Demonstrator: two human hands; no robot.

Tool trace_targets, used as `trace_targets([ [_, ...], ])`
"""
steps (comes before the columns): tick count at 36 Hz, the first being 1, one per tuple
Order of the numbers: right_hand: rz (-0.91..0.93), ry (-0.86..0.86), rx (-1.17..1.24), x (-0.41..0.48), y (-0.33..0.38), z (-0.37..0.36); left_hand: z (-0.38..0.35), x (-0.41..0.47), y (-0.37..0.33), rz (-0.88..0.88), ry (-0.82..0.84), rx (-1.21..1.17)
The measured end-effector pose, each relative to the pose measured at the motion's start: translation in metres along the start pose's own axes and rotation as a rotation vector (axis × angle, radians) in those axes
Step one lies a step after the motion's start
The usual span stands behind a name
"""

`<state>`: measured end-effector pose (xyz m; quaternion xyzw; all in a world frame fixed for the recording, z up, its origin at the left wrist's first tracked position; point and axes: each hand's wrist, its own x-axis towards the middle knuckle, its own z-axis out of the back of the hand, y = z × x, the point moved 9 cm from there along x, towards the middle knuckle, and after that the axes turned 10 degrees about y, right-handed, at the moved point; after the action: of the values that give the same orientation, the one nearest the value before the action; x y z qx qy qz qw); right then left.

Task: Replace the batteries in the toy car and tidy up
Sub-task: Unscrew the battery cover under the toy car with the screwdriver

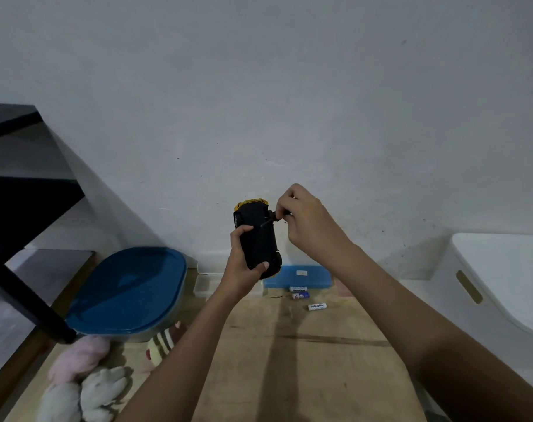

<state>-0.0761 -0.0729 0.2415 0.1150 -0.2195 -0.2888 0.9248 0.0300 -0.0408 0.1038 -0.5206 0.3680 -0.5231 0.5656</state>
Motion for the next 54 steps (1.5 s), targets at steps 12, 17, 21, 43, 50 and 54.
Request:
trace_targets([
  [12, 0.091, -0.116, 0.091, -0.02, -0.014, 0.011, -0.002, -0.005, 0.006, 0.015, 0.044, -0.024],
  [17, -0.126, -0.258, 0.357, -0.055, -0.07, 0.006, -0.001, -0.02, 0.034, 0.09, 0.031, 0.017],
  [21, -0.476, -0.309, 0.532, -0.115, -0.142, -0.045, -0.009, -0.041, 0.064, 0.174, 0.054, -0.015],
  [43, -0.694, -0.048, 0.315, -0.229, -0.194, -0.169, -0.051, -0.083, 0.125, 0.357, 0.163, -0.053],
  [50, -0.3, 0.187, 0.592, -0.137, -0.099, -0.18, -0.051, -0.078, 0.11, 0.314, 0.161, -0.029],
  [54, -0.261, 0.188, 0.526, -0.117, -0.082, -0.185, -0.048, -0.077, 0.101, 0.279, 0.151, -0.045],
])
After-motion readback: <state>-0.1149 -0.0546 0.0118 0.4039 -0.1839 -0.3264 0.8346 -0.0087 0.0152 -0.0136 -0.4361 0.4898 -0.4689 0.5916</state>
